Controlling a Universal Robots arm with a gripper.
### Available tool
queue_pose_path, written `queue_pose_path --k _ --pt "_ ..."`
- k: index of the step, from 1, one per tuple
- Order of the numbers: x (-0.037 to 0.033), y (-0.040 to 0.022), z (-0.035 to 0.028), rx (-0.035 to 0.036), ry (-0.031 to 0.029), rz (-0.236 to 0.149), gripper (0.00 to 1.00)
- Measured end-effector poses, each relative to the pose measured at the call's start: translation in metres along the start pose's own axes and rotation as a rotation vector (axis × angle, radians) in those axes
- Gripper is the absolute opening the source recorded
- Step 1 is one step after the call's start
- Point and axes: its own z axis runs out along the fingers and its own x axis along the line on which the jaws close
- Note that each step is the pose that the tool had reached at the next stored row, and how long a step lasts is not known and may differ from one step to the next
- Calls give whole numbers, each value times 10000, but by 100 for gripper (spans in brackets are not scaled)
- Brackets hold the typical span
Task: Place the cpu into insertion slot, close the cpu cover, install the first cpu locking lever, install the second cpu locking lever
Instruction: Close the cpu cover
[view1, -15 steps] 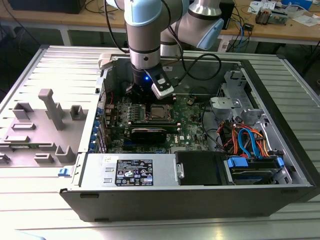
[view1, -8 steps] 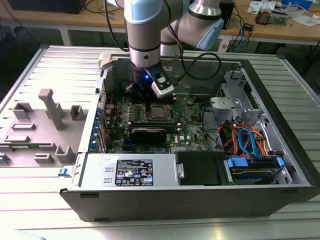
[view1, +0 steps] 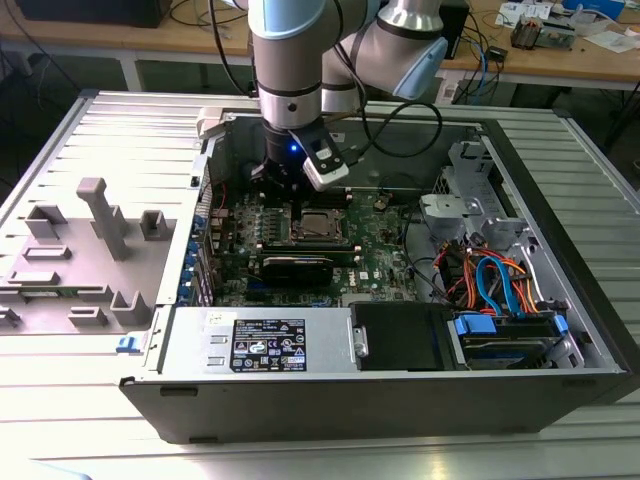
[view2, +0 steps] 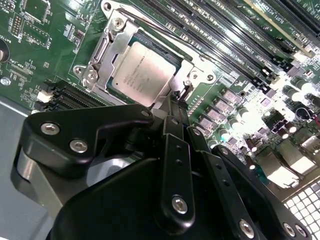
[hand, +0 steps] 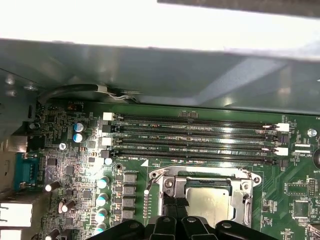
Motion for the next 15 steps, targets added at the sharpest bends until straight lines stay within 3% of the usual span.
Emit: queue_pose_path --k 4,10,13,15 --pt "-47 -3 3 1 1 1 11" --pt "-272 -15 18 -1 0 -1 11" --pt "-310 -18 15 3 3 0 11" --pt "-313 -17 -23 0 1 0 11"
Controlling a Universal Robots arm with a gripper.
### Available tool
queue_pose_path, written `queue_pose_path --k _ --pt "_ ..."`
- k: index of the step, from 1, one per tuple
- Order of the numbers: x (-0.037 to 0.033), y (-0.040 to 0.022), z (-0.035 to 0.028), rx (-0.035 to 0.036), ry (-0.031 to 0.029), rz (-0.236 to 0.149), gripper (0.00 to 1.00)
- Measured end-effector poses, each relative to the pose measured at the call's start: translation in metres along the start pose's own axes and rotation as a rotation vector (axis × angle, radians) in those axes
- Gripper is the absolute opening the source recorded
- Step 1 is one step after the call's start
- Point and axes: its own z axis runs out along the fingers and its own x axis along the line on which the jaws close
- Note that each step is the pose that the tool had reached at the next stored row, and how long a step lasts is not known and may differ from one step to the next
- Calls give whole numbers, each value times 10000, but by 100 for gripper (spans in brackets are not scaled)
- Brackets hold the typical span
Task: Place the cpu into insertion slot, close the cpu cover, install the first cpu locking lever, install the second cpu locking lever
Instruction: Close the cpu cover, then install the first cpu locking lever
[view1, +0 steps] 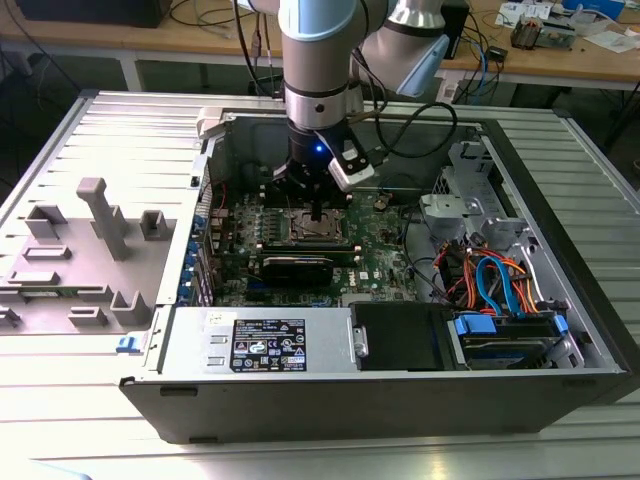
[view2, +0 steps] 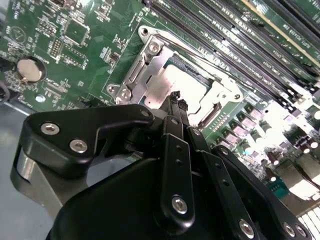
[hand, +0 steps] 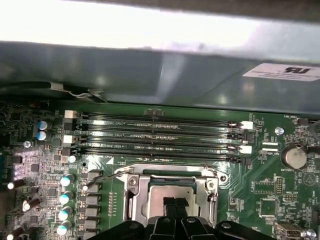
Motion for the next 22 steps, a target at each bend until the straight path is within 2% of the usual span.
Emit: queue_pose_path --k 2,7,18,22 --pt "-5 -1 -83 -1 -1 0 11" --pt "-7 -1 -111 0 0 0 11" --pt "-7 -1 -118 2 1 -1 11" --pt "-13 -1 -202 0 0 0 11"
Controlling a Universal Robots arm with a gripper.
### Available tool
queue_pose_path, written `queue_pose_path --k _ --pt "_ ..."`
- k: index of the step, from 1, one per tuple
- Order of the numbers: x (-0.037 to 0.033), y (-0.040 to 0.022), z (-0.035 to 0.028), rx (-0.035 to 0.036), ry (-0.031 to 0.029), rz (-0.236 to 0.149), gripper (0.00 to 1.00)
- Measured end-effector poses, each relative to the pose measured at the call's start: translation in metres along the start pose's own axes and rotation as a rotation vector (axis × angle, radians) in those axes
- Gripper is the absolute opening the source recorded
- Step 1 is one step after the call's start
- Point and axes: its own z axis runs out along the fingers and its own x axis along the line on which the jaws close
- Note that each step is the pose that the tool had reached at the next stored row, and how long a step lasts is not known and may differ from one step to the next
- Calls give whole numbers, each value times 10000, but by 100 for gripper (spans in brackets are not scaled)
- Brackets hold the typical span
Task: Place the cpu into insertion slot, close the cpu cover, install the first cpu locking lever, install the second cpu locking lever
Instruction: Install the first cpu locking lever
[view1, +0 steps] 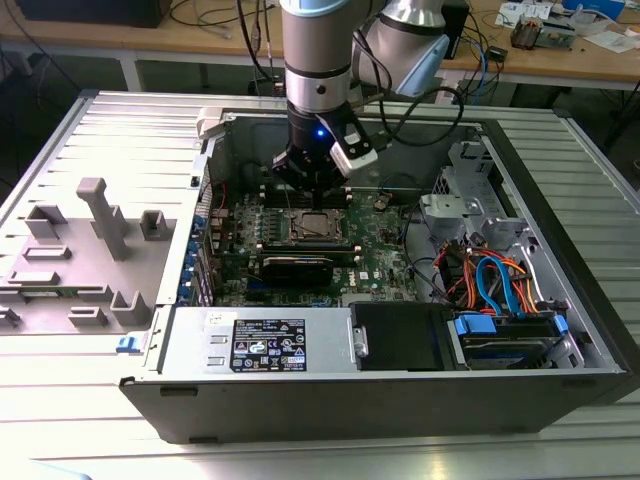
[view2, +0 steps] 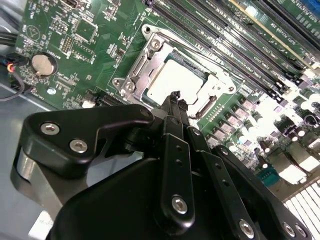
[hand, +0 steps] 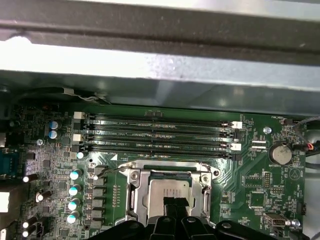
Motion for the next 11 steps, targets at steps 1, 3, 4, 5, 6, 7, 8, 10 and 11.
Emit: queue_pose_path --k 1,3,4,5,6,7,8,10,11 --pt "-2 0 -35 0 1 0 11" --pt "-6 -1 -100 0 0 0 11" --pt "-8 -1 -125 1 0 0 11" --pt "-10 -1 -161 1 1 -1 11" --pt "-12 -1 -182 0 0 0 11" --pt "-13 -1 -213 -1 0 0 11" --pt "-15 -1 -239 1 1 0 11" --pt "-17 -1 -262 -1 0 0 11" --pt "-17 -1 -262 -2 -1 0 11"
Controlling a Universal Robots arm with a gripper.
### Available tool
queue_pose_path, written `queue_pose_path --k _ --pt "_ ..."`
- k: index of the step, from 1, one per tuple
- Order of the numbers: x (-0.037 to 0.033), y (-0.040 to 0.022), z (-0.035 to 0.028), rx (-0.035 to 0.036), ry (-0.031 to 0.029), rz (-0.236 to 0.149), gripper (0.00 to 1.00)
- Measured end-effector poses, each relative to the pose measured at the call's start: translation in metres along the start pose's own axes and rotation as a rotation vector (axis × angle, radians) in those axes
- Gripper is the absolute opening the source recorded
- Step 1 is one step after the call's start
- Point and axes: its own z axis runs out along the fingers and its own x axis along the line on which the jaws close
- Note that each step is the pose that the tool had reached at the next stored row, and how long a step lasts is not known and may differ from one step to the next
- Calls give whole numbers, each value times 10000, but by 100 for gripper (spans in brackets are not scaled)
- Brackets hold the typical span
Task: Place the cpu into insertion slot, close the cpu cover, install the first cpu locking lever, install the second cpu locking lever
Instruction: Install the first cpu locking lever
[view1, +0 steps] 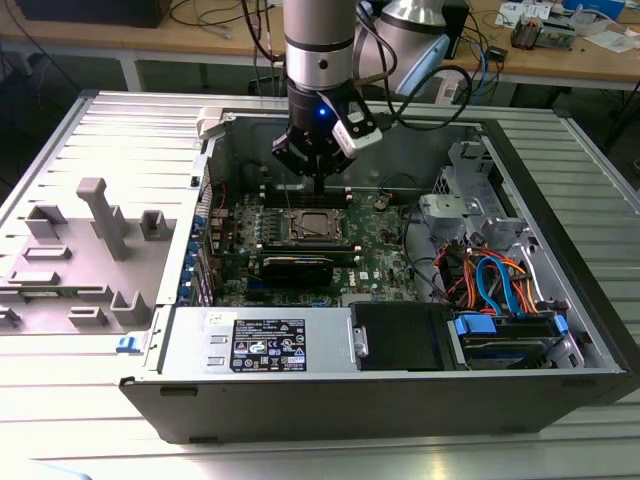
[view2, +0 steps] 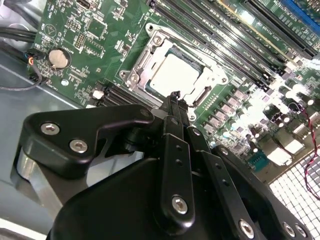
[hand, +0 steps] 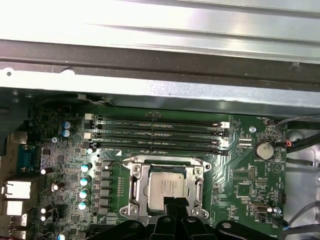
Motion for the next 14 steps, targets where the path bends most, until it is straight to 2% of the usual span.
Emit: queue_pose_path --k 2,3,4,6,7,9,11,14 --pt "0 0 -2 2 1 -1 11" --pt "28 1 -4 5 -14 -1 11" --pt "100 5 -6 7 -75 0 11" --pt "162 9 -8 10 -128 1 11" --pt "221 12 -11 12 -179 0 11" --pt "286 16 -14 17 -254 0 11" --pt "286 16 -30 15 -257 -1 11" --pt "280 15 -122 16 -257 0 11"
